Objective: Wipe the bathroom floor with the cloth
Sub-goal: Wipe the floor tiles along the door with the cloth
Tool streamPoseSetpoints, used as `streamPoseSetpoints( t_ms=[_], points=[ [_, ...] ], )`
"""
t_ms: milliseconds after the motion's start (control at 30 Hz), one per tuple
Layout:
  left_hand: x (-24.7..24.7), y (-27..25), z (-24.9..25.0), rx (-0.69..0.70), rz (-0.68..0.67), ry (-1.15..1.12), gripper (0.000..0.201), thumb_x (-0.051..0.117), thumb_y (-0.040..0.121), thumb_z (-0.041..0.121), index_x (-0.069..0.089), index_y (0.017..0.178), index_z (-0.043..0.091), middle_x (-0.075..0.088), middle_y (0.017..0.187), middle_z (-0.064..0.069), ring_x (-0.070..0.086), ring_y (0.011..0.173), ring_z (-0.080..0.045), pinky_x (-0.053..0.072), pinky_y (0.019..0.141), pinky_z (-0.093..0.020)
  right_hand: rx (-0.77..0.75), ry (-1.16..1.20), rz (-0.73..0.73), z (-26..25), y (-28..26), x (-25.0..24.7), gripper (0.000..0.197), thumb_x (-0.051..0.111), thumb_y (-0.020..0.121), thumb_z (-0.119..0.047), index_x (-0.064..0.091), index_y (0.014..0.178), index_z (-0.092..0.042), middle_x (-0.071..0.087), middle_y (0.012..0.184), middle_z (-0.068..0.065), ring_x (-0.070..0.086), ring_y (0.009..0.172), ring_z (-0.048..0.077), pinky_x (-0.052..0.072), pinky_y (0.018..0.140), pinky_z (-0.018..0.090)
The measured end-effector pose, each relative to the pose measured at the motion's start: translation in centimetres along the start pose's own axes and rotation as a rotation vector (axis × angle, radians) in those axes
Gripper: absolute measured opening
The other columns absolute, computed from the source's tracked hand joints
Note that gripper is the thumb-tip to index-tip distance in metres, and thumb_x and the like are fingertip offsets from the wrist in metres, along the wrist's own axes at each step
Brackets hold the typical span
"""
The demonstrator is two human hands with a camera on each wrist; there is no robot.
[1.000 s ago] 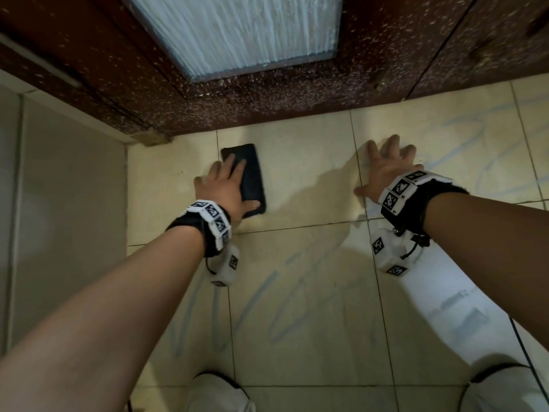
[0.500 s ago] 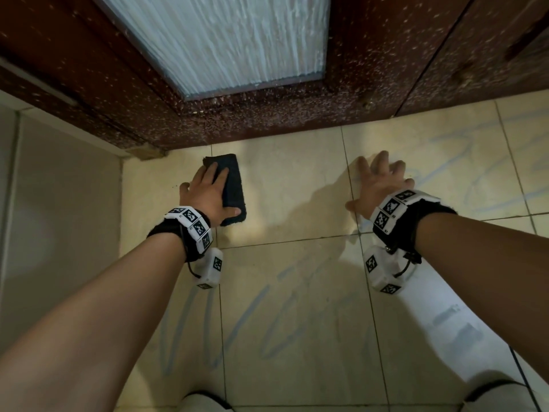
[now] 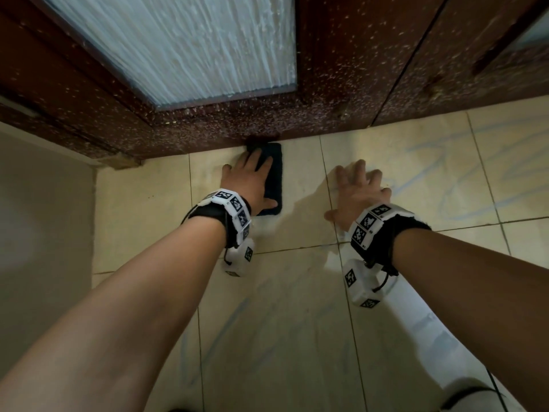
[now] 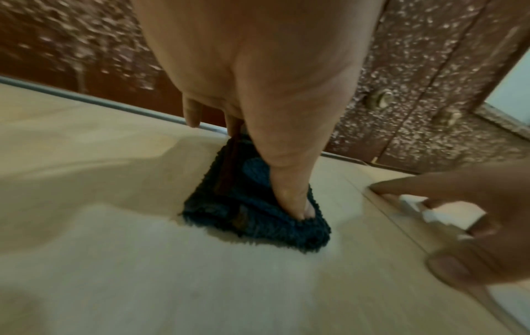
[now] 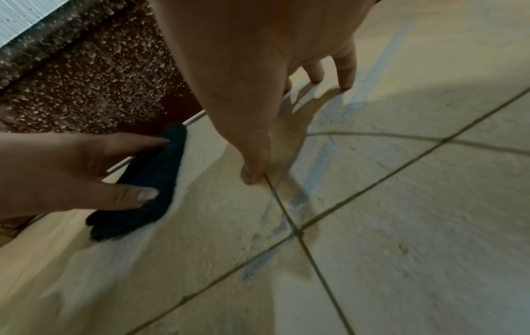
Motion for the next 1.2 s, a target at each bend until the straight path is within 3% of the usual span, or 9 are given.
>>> streamPoseSetpoints(
  t_ms=[400, 733, 967, 1200],
  points=[
    [-0.5, 0.8, 8.2, 0.082, -0.035, -0.047, 0.106, 0.066, 0.079, 0.062, 0.003, 0.157, 0.026, -0.002, 0.163, -0.004, 0.002, 0.148, -0.028, 0.018, 0.115, -0.057, -0.011, -0.002, 0.037, 0.0, -0.5, 0.0, 0.109, 0.068, 0.075, -0.066, 0.001, 0.155, -0.032, -0.005, 0.161, 0.009, 0.011, 0.142, 0.042, 0.032, 0.106, 0.055],
    [1.2, -2.8, 10.4, 0.042, -0.019, -0.085, 0.105, 0.063, 0.078, 0.067, 0.006, 0.156, 0.025, 0.004, 0.161, -0.007, 0.007, 0.147, -0.03, 0.019, 0.114, -0.055, -0.008, -0.003, -0.03, 0.4, -0.3, -0.4, 0.1, 0.07, 0.083, -0.044, 0.0, 0.155, -0.038, -0.009, 0.162, 0.005, 0.008, 0.144, 0.039, 0.03, 0.109, 0.055],
    [2.6, -5.3, 7.9, 0.03, -0.016, -0.11, 0.106, 0.062, 0.078, 0.067, 0.006, 0.156, 0.025, 0.004, 0.163, -0.003, 0.006, 0.149, -0.028, 0.017, 0.114, -0.058, -0.011, -0.024, -0.019, 0.2, -0.8, -1.0, 0.095, 0.067, 0.085, -0.043, 0.004, 0.156, -0.034, -0.005, 0.162, 0.008, 0.014, 0.141, 0.041, 0.033, 0.108, 0.055],
    [4.3, -7.6, -0.2, -0.093, -0.037, -0.117, 0.105, 0.06, 0.08, 0.069, 0.0, 0.156, 0.029, -0.003, 0.164, 0.003, 0.0, 0.15, -0.027, 0.017, 0.116, -0.058, -0.015, -0.017, -0.035, -0.1, -0.8, -1.3, 0.084, 0.07, 0.083, -0.042, 0.019, 0.148, -0.029, 0.008, 0.156, 0.011, 0.021, 0.135, 0.044, 0.038, 0.102, 0.06]
  ],
)
Point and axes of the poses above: each hand's wrist, its own y-axis towards the middle knuckle, its own x-axis out of the palm, z = x × y, the point moved 4 cm from there along y, towards the middle knuckle
